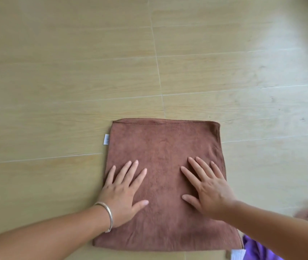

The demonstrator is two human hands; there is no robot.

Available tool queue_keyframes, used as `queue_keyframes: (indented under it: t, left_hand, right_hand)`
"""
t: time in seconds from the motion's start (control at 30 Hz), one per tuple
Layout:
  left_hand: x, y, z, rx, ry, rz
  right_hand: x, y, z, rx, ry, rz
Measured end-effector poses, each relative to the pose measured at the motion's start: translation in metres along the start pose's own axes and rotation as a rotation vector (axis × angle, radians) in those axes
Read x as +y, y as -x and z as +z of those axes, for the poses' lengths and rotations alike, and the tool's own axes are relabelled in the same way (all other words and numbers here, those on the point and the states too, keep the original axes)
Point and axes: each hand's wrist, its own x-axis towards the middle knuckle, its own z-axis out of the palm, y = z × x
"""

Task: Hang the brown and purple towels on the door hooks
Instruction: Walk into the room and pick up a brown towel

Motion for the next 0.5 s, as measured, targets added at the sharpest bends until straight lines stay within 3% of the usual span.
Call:
queue_keyframes:
  t: [0.37,0.5]
  left_hand:
    - [-0.050,-0.067,-0.028,-0.023,-0.088,-0.115]
    - [-0.039,-0.031,-0.021,-0.007,-0.101,0.061]
  right_hand:
    - [0.014,-0.074,-0.031,0.057,0.064,0.052]
    - [0.007,-0.042,-0.016,0.107,0.012,-0.082]
